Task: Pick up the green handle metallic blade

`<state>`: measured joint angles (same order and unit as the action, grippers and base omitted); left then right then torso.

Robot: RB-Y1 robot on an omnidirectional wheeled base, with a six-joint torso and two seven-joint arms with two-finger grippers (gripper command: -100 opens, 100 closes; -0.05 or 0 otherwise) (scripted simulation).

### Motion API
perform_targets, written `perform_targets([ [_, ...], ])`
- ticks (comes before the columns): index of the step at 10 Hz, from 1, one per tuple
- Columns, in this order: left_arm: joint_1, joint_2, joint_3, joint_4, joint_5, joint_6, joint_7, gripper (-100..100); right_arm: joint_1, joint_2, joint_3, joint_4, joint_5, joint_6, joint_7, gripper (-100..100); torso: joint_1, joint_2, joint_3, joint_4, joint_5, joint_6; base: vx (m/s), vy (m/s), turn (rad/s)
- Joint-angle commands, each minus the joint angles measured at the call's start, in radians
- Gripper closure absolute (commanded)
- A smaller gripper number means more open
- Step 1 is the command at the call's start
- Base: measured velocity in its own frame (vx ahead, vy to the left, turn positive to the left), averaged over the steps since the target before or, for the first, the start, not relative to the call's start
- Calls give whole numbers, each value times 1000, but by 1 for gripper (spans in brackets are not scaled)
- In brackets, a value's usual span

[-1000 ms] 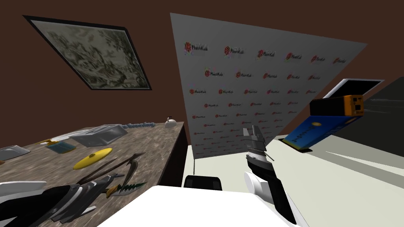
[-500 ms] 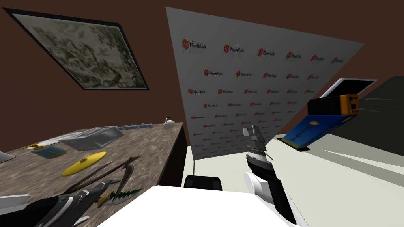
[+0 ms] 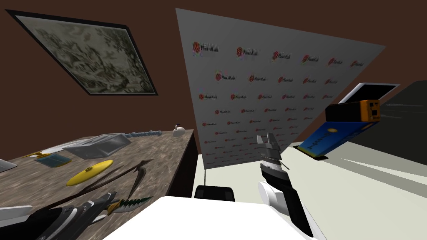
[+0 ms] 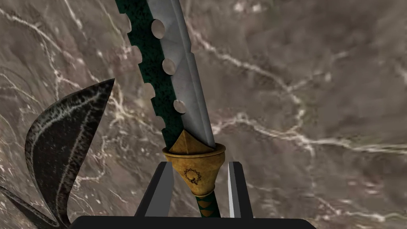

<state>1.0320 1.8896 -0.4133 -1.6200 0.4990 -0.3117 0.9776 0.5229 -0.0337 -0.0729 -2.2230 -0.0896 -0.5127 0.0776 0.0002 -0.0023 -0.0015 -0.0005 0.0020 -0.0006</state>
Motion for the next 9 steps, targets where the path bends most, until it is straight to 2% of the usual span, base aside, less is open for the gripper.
perform_targets([
  [1,0,0,0,0,0,0,0,0,0,0,0,0,0,0,0,0,0,0,0,0,0,0,0,0,0],
  [2,2,38,1,-9,27,-8,1,100,0,0,0,0,0,0,0,0,0,0,0,0,0,0,-28,-8,54],
  [4,3,82,5,-17,41,-17,19,100,0,0,0,0,0,0,0,0,-1,2,1,0,0,0,-45,-4,54],
  [7,4,125,9,-25,56,-26,37,100,0,0,0,0,0,0,0,0,-1,2,1,0,0,0,-35,-2,27],
  [8,0,118,5,-24,56,-23,33,100,0,0,0,0,0,0,0,0,-1,2,1,0,0,0,-11,-2,3],
  [9,0,120,3,-24,59,-25,31,0,0,0,0,0,0,0,0,0,-1,1,0,0,0,0,0,0,0],
])
